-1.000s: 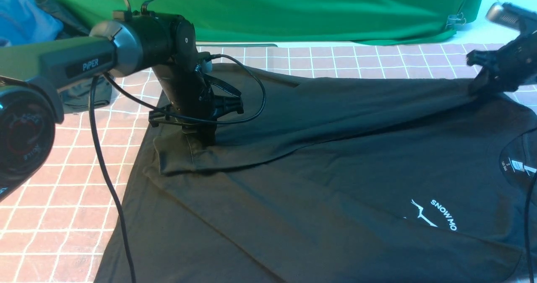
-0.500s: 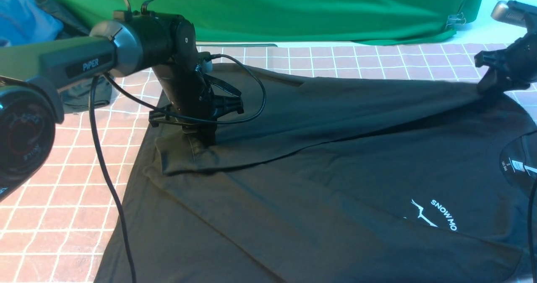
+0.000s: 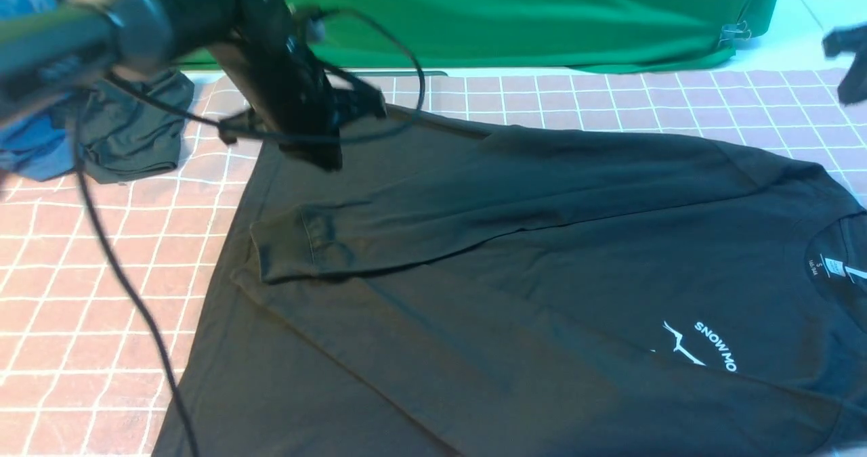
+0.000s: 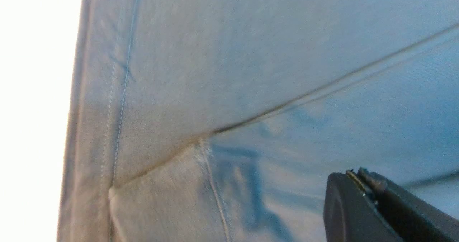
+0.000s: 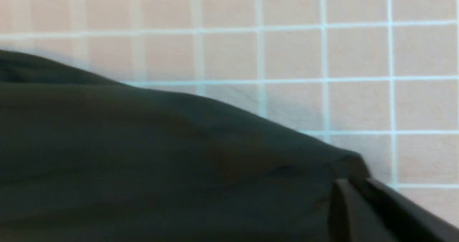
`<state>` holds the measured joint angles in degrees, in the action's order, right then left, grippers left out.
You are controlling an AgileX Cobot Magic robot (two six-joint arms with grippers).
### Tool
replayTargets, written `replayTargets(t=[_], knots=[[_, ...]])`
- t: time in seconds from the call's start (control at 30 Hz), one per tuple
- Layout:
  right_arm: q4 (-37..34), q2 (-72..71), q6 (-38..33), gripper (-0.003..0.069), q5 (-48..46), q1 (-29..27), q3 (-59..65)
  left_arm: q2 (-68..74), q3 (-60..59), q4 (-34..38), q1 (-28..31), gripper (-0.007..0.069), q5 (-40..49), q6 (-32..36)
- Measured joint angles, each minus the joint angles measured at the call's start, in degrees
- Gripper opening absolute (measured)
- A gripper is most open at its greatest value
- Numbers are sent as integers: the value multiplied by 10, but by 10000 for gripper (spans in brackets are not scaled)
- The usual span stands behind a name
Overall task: Fold a long-sleeved shirt over a pink coffee tablecloth.
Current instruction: 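Grasp the near edge of the shirt at its hem and shoulder corners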
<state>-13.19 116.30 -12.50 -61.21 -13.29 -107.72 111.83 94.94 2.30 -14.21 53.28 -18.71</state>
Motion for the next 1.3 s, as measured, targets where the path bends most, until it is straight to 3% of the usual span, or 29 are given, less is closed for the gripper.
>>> replayTargets(t=[0.2,0.37,0.6,0.73,0.83,1.0,1.07,1.3], knots=[[-28,17,-26,40,-2,36,-1,-40,-21,13,0,15,1,10],[-35,87,-39,40,66,73,1,-72,-114,11,0,15,-3,10],[-34,149,-38,40,124,80,1,-129,-272,-15,0,15,-39,-23],[1,157,-26,40,140,79,-5,-180,-333,-15,0,15,-41,-37],[15,151,-15,40,118,77,-22,-210,-350,-17,0,15,-37,-39],[22,72,-12,40,-39,57,-55,-308,-402,-17,0,15,-20,-52],[24,33,-12,40,-60,54,-42,-341,-425,-17,0,15,-13,-64],[23,-176,-12,38,-78,53,154,-426,-546,-23,0,15,3,-112]])
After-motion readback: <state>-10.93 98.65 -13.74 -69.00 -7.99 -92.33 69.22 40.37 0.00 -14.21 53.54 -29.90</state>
